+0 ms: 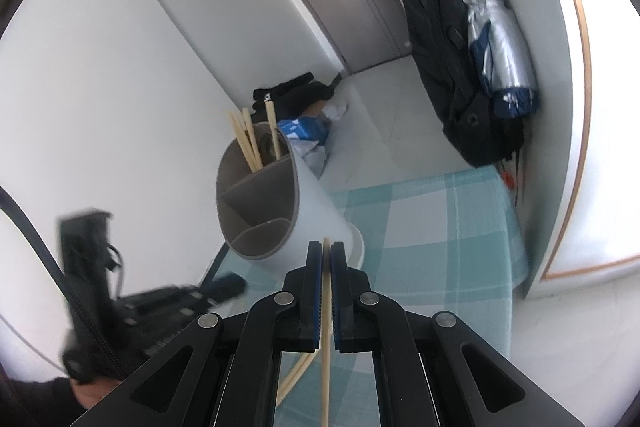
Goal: Organize utensils
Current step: 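Lift the chopsticks in both tools up over the holder opening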
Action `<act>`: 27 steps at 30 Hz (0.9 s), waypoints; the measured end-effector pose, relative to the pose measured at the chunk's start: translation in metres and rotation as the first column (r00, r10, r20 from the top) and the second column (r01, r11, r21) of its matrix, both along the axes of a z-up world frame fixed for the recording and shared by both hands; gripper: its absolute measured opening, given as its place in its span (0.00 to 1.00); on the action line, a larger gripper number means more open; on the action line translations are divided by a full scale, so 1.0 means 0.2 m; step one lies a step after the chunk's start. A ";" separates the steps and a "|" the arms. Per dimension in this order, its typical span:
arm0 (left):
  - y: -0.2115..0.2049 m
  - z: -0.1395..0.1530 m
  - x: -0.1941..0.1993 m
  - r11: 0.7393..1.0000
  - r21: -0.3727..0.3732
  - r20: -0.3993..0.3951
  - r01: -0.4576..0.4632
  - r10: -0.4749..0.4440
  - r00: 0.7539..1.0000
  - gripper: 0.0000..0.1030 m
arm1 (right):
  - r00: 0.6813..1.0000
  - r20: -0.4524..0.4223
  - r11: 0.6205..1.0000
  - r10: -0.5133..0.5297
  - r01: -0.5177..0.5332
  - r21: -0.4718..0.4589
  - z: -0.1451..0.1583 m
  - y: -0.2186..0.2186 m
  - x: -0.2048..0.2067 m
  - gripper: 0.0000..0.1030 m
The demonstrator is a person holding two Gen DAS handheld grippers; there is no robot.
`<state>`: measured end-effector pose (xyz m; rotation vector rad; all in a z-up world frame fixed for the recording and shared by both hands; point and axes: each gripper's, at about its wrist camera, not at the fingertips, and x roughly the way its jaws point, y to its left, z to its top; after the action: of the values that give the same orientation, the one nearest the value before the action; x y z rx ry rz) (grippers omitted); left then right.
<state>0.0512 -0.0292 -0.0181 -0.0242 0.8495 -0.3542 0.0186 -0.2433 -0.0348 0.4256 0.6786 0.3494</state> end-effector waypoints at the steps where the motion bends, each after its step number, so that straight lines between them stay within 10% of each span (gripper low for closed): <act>1: 0.02 0.02 -0.01 1.000 -0.014 0.014 -0.004 0.004 1.000 0.01 | 1.000 0.003 1.000 -0.004 0.004 -0.005 0.00 0.01 -0.01 0.03; 27: 0.14 0.13 -0.04 0.993 -0.107 0.070 -0.054 0.061 0.996 0.00 | 0.991 0.122 0.987 -0.061 0.078 -0.141 0.15 0.17 -0.15 0.03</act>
<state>0.0438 -0.0014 0.0087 -0.1324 0.7555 -0.3435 -0.0121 -0.2086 -0.0055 0.2861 0.5687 0.2550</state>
